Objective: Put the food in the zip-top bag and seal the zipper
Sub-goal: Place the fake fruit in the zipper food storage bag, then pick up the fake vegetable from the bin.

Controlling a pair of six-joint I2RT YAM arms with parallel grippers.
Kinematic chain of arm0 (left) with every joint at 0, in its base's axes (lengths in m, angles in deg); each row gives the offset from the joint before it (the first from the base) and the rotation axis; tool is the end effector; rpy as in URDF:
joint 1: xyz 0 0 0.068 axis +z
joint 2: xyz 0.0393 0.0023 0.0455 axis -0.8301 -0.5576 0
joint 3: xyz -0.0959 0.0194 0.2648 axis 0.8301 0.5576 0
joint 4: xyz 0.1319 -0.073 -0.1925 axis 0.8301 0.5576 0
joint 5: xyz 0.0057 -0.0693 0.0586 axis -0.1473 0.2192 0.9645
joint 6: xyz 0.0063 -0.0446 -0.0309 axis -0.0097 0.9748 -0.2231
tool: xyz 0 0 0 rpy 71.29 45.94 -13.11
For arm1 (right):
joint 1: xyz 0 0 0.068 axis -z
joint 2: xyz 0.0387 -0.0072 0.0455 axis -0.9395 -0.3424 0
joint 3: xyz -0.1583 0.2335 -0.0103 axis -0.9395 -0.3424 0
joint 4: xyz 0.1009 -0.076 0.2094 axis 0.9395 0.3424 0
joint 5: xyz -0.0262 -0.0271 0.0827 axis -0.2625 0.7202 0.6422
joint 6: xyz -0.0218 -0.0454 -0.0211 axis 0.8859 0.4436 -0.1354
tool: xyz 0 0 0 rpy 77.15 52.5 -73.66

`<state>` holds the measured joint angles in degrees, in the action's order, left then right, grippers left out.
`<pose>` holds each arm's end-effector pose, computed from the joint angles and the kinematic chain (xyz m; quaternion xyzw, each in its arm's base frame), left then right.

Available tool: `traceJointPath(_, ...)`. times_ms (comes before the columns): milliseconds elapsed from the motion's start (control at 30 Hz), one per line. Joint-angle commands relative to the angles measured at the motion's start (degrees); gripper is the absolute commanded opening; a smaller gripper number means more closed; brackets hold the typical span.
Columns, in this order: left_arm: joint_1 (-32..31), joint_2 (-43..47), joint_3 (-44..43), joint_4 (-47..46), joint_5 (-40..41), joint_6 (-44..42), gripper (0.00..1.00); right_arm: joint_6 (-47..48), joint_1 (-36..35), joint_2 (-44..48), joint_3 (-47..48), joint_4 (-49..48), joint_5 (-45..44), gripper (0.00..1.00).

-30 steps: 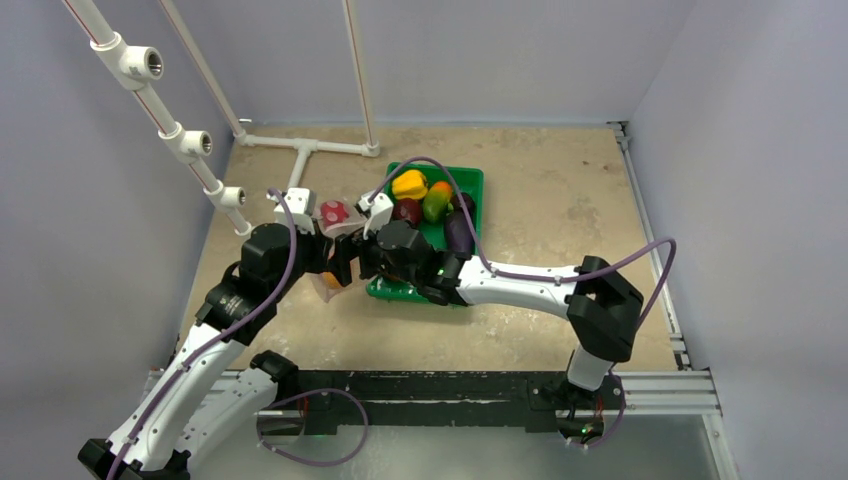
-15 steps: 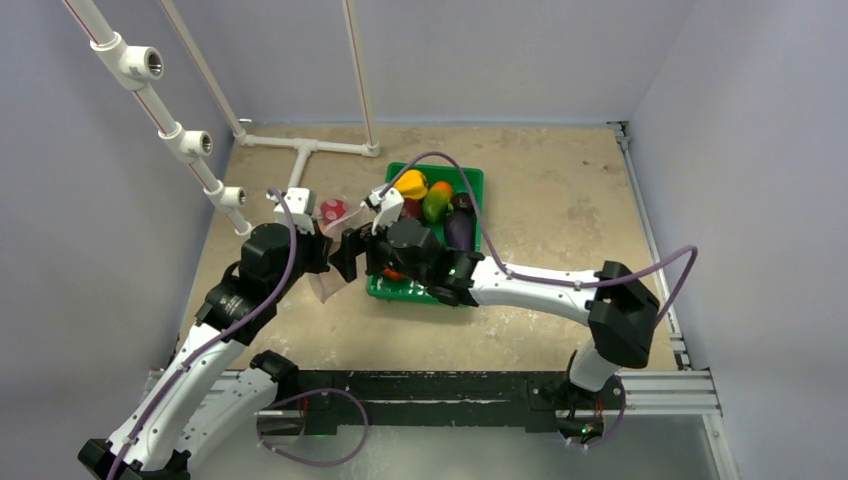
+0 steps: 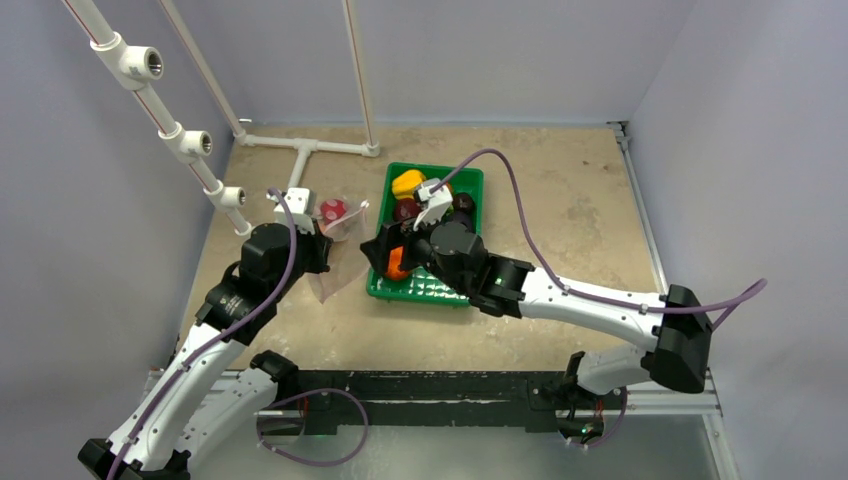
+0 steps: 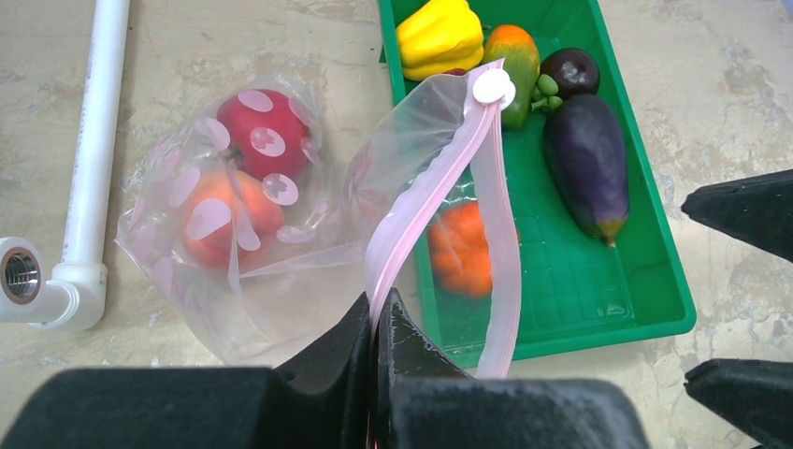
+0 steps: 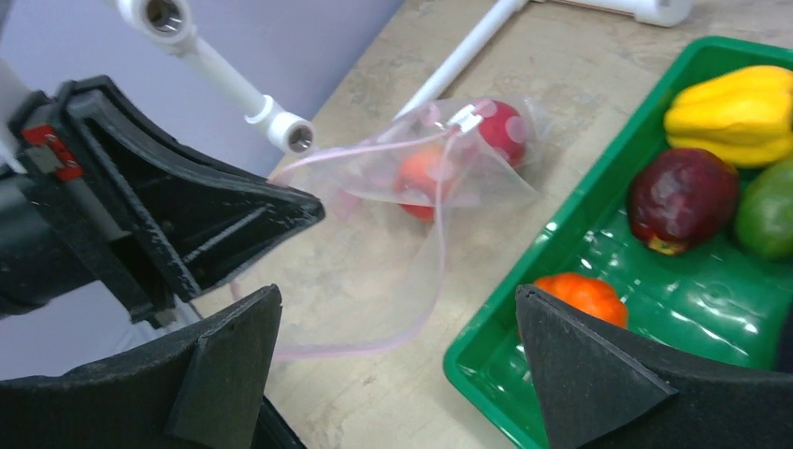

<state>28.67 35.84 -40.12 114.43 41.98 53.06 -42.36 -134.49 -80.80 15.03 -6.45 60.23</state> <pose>0.1174 -0.0541 0.3275 0.0160 0.8328 -0.1517 0.5321 0.1435 0.2723 0.3537 -0.1203 0.7493 0.3787 0.5298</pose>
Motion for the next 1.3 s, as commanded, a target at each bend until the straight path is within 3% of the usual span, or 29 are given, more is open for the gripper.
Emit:
traceJointPath(0,0.11,-0.24,0.02,-1.70,-0.29,-0.20,0.00,-1.28,0.10,2.99,-2.11,3.36,-5.35,0.97)
traceJointPath(233,0.16,-0.46,-0.05,-1.68,-0.47,-0.26,0.00,-3.22,2.20,2.22,-4.51,7.28,-6.29,0.98)
traceJointPath(567,0.15,-0.55,-0.09,-1.73,-0.31,-0.25,0.00,-3.39,5.37,-4.14,-6.65,3.98,-0.28,0.99)
traceJointPath(1267,0.17,-0.20,-0.12,-1.60,-0.38,-0.35,0.00,-2.33,7.56,-20.76,1.84,2.87,-4.31,0.99)
